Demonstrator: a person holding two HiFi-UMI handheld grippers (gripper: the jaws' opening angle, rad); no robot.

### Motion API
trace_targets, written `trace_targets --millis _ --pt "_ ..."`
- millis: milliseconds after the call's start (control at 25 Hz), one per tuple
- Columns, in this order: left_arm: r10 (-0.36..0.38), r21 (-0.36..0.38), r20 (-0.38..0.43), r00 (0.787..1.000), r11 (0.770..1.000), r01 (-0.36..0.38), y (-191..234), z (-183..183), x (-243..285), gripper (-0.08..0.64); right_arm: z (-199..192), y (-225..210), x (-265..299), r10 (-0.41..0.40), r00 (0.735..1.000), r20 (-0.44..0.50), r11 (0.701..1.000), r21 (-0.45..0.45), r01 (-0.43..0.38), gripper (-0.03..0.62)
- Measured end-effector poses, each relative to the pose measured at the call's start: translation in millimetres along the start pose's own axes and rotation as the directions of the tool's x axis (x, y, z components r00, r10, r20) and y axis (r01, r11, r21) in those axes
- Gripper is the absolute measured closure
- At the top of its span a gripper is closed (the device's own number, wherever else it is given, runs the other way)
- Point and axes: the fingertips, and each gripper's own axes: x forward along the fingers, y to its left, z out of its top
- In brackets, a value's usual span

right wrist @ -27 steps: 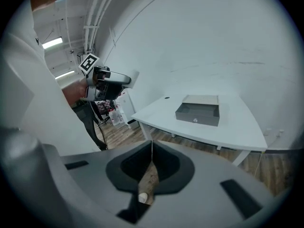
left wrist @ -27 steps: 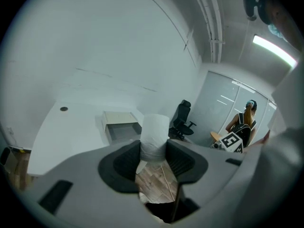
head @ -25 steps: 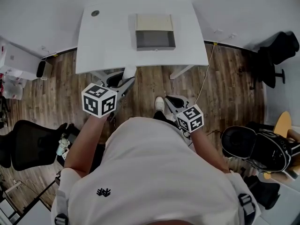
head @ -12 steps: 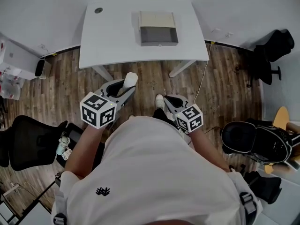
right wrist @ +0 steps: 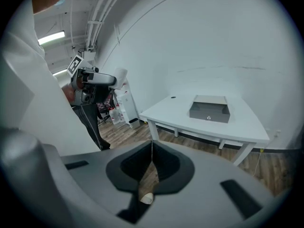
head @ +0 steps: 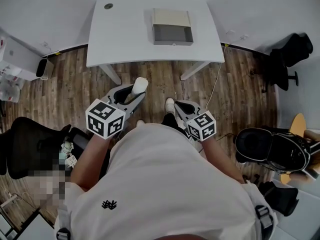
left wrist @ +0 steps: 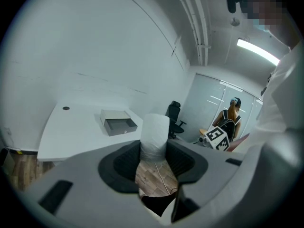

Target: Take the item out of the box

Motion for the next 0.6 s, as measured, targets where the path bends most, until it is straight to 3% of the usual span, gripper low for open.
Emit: trace_targets --millis 600 --pt "0.009 -0.002 0.014 1.0 1.0 -0.009 -6 -7 -14 0.39 2 11 0 0.007 1.0 0.015 1.0 -0.017 -0.006 0.584"
